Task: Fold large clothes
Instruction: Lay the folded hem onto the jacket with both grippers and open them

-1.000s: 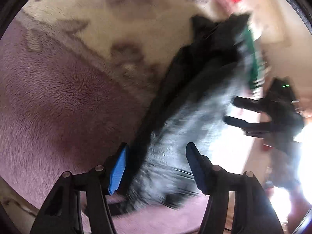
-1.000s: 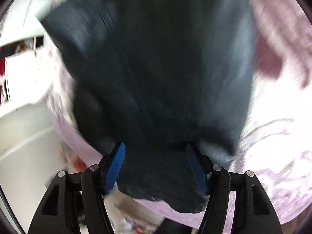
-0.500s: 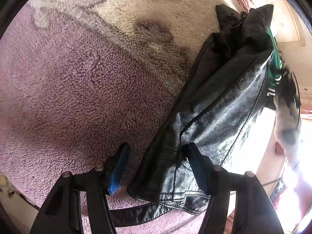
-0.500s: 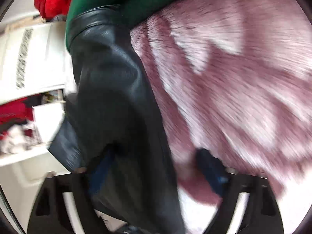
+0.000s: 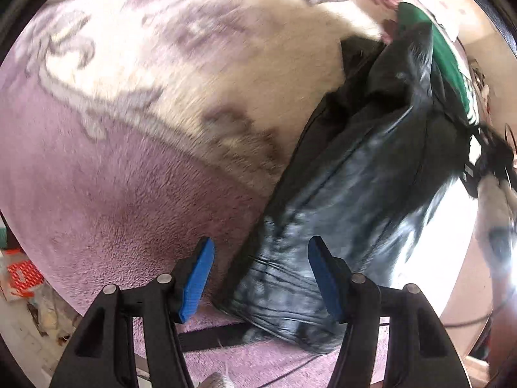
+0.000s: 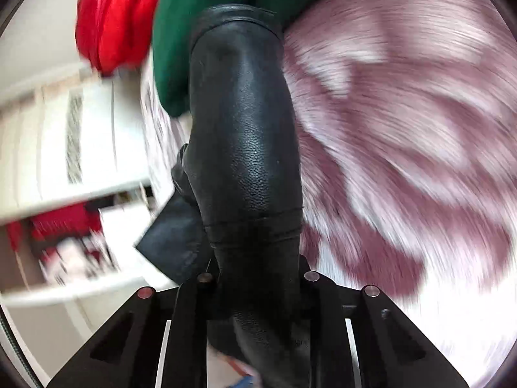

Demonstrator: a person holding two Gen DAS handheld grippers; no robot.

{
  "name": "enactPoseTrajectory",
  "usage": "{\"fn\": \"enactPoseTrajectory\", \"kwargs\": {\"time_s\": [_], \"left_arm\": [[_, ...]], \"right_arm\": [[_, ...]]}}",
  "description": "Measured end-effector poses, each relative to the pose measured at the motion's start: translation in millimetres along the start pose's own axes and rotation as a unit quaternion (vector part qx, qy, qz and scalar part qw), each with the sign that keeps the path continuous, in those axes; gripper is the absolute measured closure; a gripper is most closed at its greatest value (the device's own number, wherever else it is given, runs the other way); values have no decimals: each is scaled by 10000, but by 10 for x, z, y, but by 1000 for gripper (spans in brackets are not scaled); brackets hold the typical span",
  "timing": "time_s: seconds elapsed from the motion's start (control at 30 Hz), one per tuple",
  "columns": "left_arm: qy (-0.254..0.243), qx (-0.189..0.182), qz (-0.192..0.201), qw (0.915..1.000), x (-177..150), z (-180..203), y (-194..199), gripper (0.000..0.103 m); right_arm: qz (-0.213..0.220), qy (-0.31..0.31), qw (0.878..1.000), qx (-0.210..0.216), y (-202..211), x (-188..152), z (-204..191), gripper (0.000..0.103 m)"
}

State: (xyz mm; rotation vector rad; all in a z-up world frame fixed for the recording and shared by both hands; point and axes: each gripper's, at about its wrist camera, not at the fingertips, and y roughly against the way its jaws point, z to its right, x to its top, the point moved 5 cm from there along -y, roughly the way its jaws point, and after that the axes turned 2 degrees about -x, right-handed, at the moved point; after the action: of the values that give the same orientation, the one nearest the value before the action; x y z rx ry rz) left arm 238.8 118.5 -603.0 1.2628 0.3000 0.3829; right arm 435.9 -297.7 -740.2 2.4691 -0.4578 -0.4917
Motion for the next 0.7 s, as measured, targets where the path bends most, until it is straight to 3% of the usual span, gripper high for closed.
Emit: {"fn": "enactPoseTrajectory", "kwargs": {"time_s": [0.1,0.17,0.23,0.27,0.3,0.33,0.4,0.53,0.6,0.7], "left_arm": [[-339,49,111,9994,27,289,185,45],[-584,122,189,9980,26,481,251,45],[-841,186,234,9960,46,656,275,45],[-942,209,214,9951,15,739,240,45],[-1025,235,131,9944,3,857,183,45],[-1066,236,69,9940,-5,862,60,45],[-1173,171,-111,9929,-53,1064,-31,45],[-1344,116,-436,9899,-145,1322,-150,45],[-1439,115,-534,9881,-189,1448,-226,45],[-1530,137,-667,9859,-233,1609,-314,45]], "right_arm": [[643,-1060,9917,355,610,-424,383,82],[999,-1669,9805,275,1027,-737,731,80],[960,-2030,9744,-74,1297,-959,1037,66],[810,-2244,9701,-442,1453,-1075,1265,56],[651,-2378,9672,-615,1553,-1073,1433,54],[497,-2503,9648,-637,1578,-1148,1515,54],[253,-2714,9590,-772,1761,-1227,1690,38],[139,-1998,9651,-1689,2278,-1153,1625,35],[121,-1568,9580,-2396,2517,-1091,1468,35],[140,-585,9666,-2491,2803,-918,1339,36]]}}
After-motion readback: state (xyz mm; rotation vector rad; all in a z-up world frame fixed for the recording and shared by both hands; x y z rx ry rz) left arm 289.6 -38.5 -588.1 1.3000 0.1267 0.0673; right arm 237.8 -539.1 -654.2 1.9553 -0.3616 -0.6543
